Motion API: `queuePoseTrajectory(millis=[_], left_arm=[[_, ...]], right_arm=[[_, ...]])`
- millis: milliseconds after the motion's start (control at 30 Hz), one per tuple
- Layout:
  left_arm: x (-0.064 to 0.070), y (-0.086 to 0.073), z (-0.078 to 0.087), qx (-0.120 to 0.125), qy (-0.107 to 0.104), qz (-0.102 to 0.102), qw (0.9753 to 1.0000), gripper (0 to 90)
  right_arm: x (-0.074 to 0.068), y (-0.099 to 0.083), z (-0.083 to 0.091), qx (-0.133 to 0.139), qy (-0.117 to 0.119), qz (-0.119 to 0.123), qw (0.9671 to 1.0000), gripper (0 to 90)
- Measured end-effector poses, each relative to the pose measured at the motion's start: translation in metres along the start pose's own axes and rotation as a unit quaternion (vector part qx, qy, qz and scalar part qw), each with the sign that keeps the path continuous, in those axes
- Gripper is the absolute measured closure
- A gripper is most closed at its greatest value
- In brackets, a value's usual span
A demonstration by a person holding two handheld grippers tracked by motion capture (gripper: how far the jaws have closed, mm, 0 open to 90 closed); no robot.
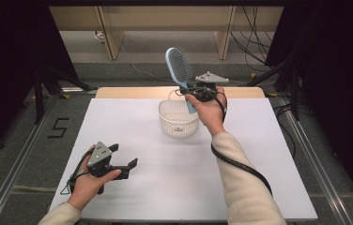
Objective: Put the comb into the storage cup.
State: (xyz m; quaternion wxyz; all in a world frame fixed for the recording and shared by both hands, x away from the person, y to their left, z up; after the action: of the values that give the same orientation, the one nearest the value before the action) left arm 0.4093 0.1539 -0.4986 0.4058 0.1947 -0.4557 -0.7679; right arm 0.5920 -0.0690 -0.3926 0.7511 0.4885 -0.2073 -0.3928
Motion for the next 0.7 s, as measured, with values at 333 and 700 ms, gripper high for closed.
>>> queuePoseTrajectory(millis=[333,700], left_arm=[[0.0003,0.0000,-0.0002,0.000,-0.001,0.000,1.0000,7.3],[0.0004,0.0002,-0.0003,0.000,-0.001,-0.001,1.0000,7.3]], right_arm=[[0.0000,-0.0035,-0.0042,-0.007,-0.001,0.003,1.0000,70.4],[0.0009,-0.0060,-0.0066,-0.011,-0.007,0.010,0.9999,70.4]])
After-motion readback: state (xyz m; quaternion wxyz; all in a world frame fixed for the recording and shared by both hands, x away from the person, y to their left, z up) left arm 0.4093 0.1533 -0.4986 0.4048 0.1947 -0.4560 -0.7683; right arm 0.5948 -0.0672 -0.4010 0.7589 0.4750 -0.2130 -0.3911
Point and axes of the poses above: each handheld gripper's, and its own axes: z roughly backward along the jaws, y roughly out of its top, x roughly to its right, the point moved 9 cm from there along -z, roughly forward along the jaws, and after that the axes turned 7 degrees about -x, right-handed, at the moved point
